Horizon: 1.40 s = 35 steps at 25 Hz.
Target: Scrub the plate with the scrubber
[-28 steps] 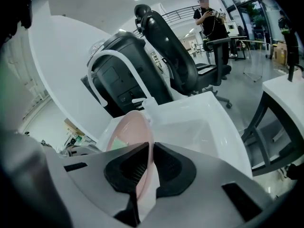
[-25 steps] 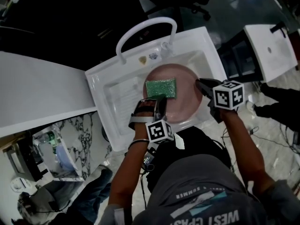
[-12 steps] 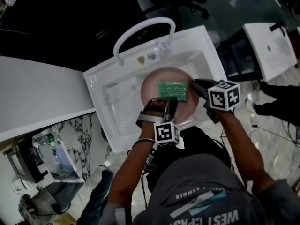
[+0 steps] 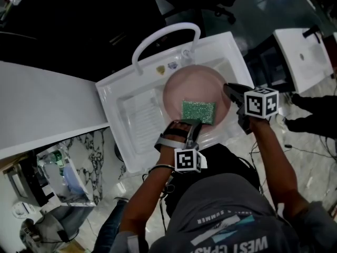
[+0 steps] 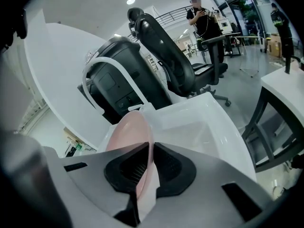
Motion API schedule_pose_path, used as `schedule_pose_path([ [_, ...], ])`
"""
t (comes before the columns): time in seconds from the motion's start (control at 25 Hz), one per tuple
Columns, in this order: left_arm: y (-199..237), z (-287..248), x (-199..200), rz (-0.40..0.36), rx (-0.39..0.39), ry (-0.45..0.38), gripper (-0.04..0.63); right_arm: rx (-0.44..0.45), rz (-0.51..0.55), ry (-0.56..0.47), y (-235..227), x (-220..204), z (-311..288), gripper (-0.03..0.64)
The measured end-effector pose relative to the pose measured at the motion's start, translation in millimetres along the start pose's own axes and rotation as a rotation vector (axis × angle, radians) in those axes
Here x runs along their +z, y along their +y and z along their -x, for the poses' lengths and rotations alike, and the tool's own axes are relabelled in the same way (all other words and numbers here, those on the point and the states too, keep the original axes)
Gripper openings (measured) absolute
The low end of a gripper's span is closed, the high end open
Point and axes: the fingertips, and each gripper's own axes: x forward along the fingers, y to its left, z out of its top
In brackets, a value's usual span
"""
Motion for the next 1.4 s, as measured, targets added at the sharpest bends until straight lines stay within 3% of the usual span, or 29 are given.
schedule_pose_path([
  [0.36,55.1,51.5,-37.2,0.067,0.173,0.048,0.038,-0.015,-0.046,0.017,-6.8,-9.6,-8.8,0.044],
  [0.76,92.2,79.2,-147.7,0.172,0.282,0.228,0.037,-0.027,-0.054,0.049,-5.8,-20.3,-14.3,0.044],
  [1.12,113.1,58.5,-225.4,0.233,0.271,0.327,0.037,-0.022,-0.067,0.085,-4.8,-32.2,-17.9,0.044],
  [1.4,120.1,37.0,-258.5,0.262,0.264,0.373,0.037,-0.024,-0.074,0.102,-9.8,-41.6,-20.8,0.044],
])
